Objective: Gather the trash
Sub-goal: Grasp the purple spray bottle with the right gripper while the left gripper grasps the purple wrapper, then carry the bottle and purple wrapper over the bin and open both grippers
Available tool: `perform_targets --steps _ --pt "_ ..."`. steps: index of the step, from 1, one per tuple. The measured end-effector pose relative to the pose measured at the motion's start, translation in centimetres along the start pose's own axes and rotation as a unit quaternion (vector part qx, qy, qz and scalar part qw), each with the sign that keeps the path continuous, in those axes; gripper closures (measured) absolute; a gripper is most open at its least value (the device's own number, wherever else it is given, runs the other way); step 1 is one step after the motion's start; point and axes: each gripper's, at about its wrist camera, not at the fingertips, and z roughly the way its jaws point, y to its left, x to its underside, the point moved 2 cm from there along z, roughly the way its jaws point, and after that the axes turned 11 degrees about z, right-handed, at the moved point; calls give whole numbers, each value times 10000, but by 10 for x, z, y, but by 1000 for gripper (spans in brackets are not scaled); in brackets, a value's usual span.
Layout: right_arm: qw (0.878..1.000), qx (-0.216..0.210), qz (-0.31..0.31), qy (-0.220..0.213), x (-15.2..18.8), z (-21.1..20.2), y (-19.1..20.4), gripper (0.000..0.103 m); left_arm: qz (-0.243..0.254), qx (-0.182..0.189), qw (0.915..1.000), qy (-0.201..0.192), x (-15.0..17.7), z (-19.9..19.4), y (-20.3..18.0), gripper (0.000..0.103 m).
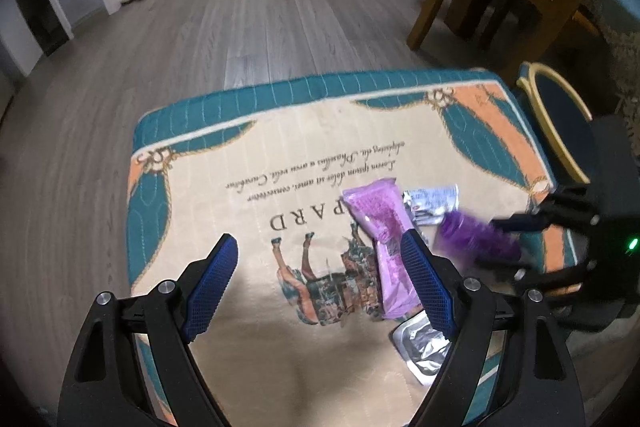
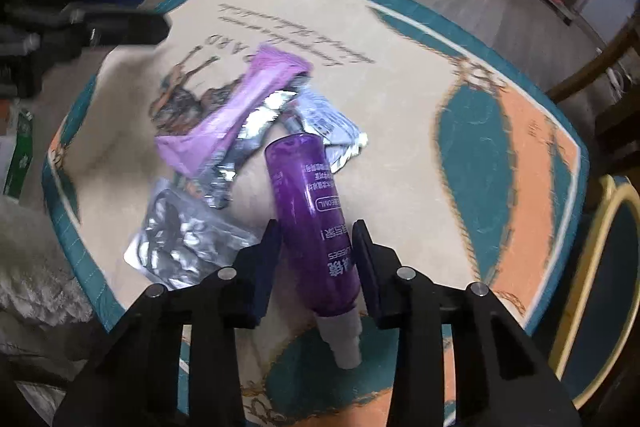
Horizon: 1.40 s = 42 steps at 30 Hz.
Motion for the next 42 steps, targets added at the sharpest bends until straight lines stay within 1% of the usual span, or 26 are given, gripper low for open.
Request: perform_targets --steps 4,6,7,9,11,13,15,16,17,18,20,22,26,29,33,36,39,42 --pt "9990 146 427 -25 0 -6 -21 68 177 187 9993 282 2 18 -17 21" --pt "9982 154 586 17 2 -5 -30 68 224 342 9984 395 2 27 -27 28" --pt "9979 152 625 48 3 -4 -33 68 241 477 9974 490 2 32 -34 31" --pt "9983 171 551 27 5 -3 -34 68 322 609 9956 636 2 41 -45 40" --pt "9988 223 446 32 5 -1 -32 68 466 630 9939 776 2 50 -55 42" --pt "9989 206 427 59 8 1 -31 70 620 589 9920 925 3 57 -62 46" --pt "9985 172 516 78 10 2 -35 70 743 497 9907 1026 3 62 -66 61" --pt "9981 146 591 88 10 2 -38 70 736 491 9905 1049 2 64 -66 64" --pt "9979 152 629 79 8 1 -43 71 726 486 9907 1047 2 63 -66 69" --pt "9977 167 646 64 1 2 -41 71 705 485 9912 1015 0 62 -65 72" --pt "9975 137 697 17 0 0 -44 71 656 481 9924 918 -5 56 -63 74" --pt "9966 88 824 -34 -1 -6 -48 71 654 448 9939 768 -10 47 -62 74" --pt "9942 -22 1039 -275 -5 -25 -57 71 733 247 9958 491 -19 29 -61 75" --pt "9911 -88 1232 -500 -10 -41 -68 71 849 146 9960 245 -35 17 -64 75" --pt "9842 -189 1576 -782 -11 -64 -92 71 800 280 9963 -156 -58 0 -73 75" --pt "9780 -207 1840 -964 -4 -83 -113 71 863 315 9948 -432 -74 -6 -90 74" --pt "9685 -177 2146 -1252 3 -106 -140 71 886 491 9929 -621 -88 -11 -110 74" --pt "9589 30 2413 -1495 15 -129 -173 71 1044 637 9895 -772 -98 -14 -134 75"
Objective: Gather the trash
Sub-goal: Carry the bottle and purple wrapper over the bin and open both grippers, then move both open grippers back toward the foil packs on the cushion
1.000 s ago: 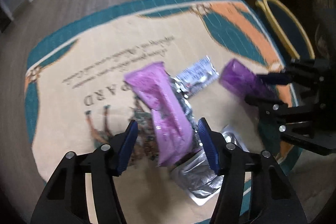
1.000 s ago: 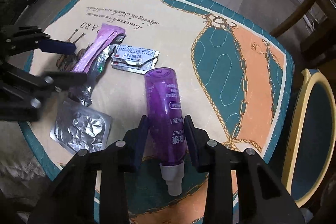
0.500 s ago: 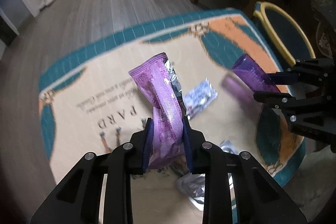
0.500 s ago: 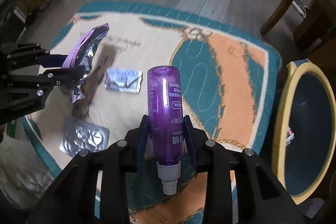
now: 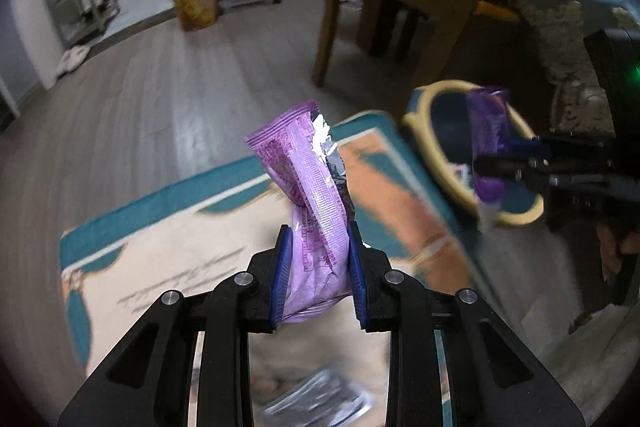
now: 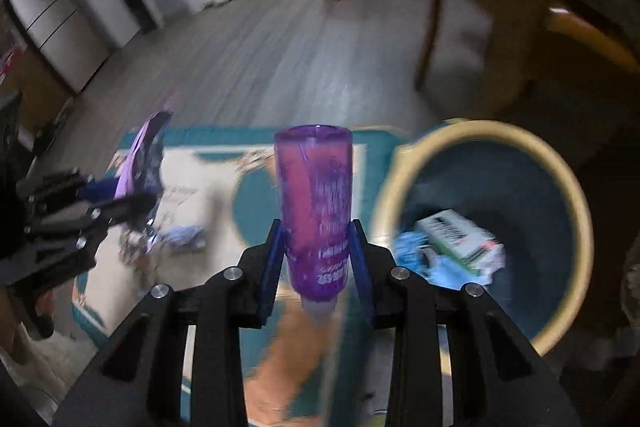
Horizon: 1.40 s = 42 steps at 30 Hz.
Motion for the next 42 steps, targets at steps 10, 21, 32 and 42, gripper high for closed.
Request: perform_targets --steps 10,21,32,42 --pt "9915 680 1032 -415 -9 -32 -117 71 563 580 9966 -165 -47 34 -84 74" --pt "9854 842 1455 -255 -2 -26 -162 71 1058 931 9897 -233 -75 77 -160 74" --pt "9799 779 1797 -364 1 -34 -169 50 926 747 9923 -339 -78 83 -154 34" --pt "9826 776 1574 -609 -8 -53 -145 26 652 533 9952 -498 -67 46 -121 24"
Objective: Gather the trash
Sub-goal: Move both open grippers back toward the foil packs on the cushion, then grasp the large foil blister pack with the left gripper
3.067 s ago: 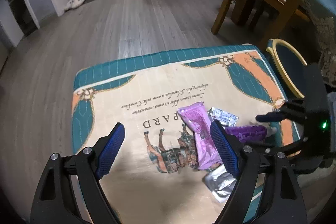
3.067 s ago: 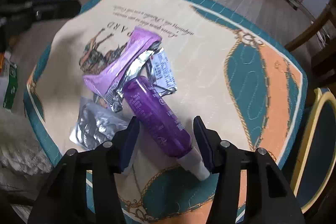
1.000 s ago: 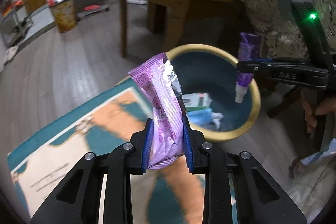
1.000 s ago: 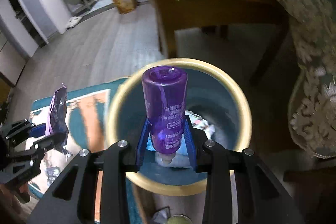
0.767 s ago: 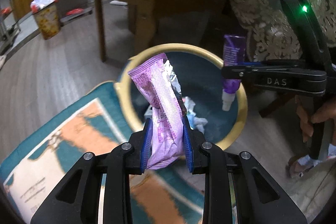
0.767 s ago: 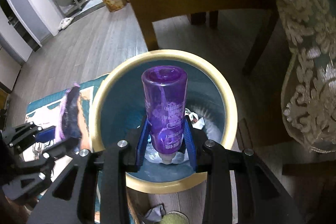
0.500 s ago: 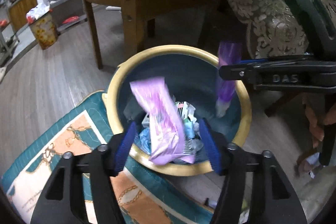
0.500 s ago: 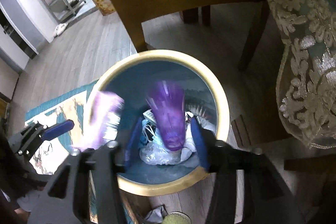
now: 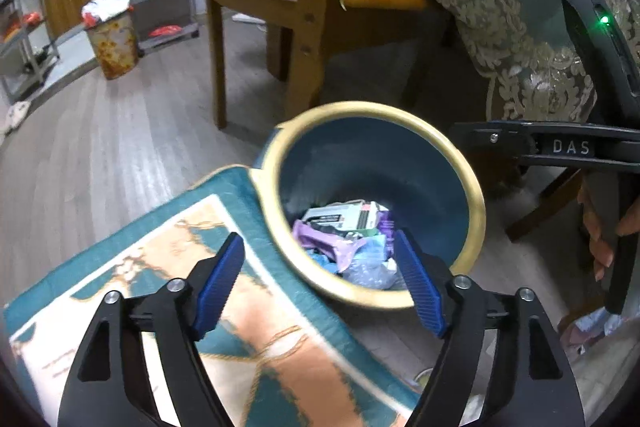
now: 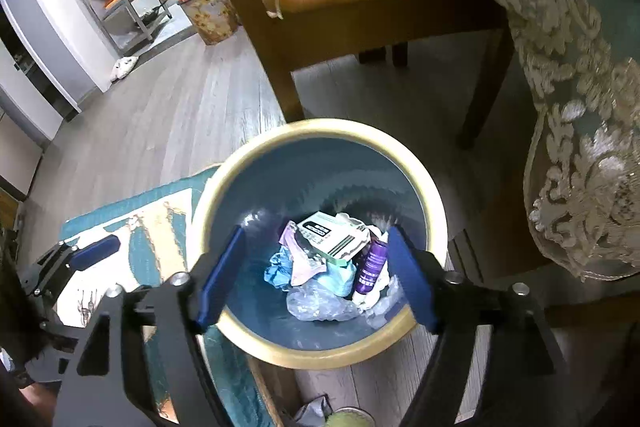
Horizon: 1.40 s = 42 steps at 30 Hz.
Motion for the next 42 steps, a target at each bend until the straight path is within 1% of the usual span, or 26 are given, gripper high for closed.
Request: perform_targets --steps 5,8,10,15,21,26,29,31,33,35,37,39,42 --pt "9999 -14 -95 -137 3 -14 14 17 -76 -263 9996 -90 14 -33 18 21" --pt "9996 -34 -209 -188 11 -19 26 16 -127 -451 9988 -121 27 -54 32 21" --pt "9995 -23 -278 -131 19 -18 35 16 -192 -587 9980 -130 37 -69 43 21" --pt "9986 -136 -514 -53 37 -15 67 15 -545 -806 9951 -155 65 -102 73 20" --pt "9954 -227 -925 25 63 -14 112 15 -837 -1118 9902 -11 102 -128 100 20" --pt "9932 -321 -1107 152 83 -12 140 15 -1083 -1302 9855 27 130 -151 119 20" --pt "9913 -332 -1261 202 95 -10 154 15 -1151 -1230 9857 27 150 -160 122 20" --pt "9909 -371 -1274 213 100 -10 161 15 -1054 -1133 9879 66 166 -159 121 20" --pt "9917 -419 -1190 243 103 -10 164 15 -968 -1030 9898 154 178 -153 117 19" --pt "9926 -563 -1044 247 108 -12 168 15 -935 -864 9915 273 192 -144 112 19" --pt "9932 -649 -890 388 111 -9 170 15 -886 -731 9926 385 203 -133 106 19" --pt "9925 -797 -785 487 113 -7 175 15 -697 -644 9940 551 212 -121 97 17" --pt "9918 -638 -1003 467 116 -3 183 14 -316 -487 9949 828 219 -103 84 16"
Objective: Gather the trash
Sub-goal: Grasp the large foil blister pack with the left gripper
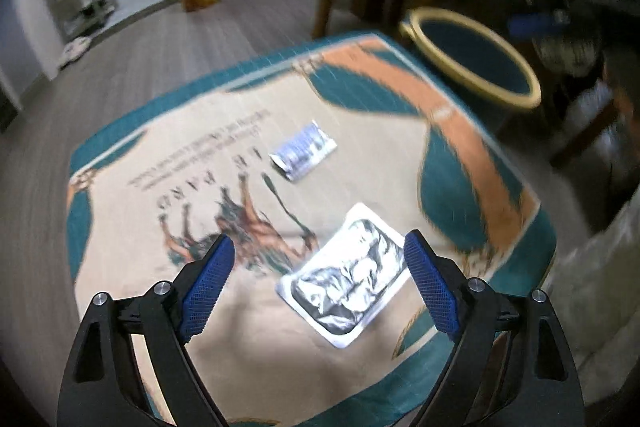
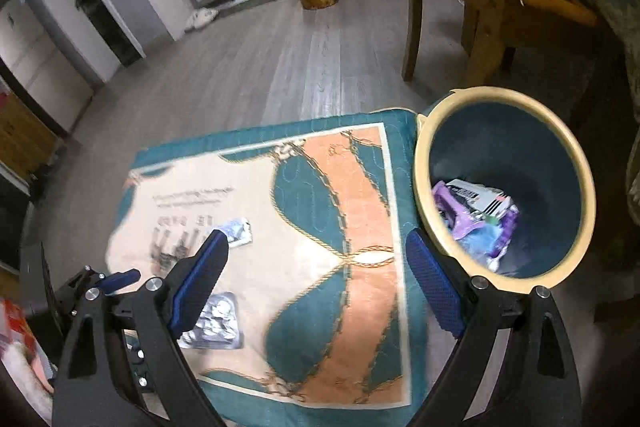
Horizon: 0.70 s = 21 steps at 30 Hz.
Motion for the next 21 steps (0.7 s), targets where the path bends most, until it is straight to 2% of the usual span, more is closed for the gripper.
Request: perform_targets --steps 4,12,16,19,21 --pt "10000 2 50 52 -2 6 -1 14 468 280 9977 393 6 25 -17 12" --pt "9997 -16 -43 219 -5 21 -2 14 1030 289 9902 899 10 56 -30 12" --pt "9995 -43 -11 317 -8 29 -2 14 878 328 9903 1026 6 66 -28 10" --pt "9993 -39 -13 368 -10 35 -1 14 712 404 9911 1050 1 68 -24 18" --pt "9992 -28 -18 407 -12 40 1 14 717 383 9915 1015 -2 66 -22 31"
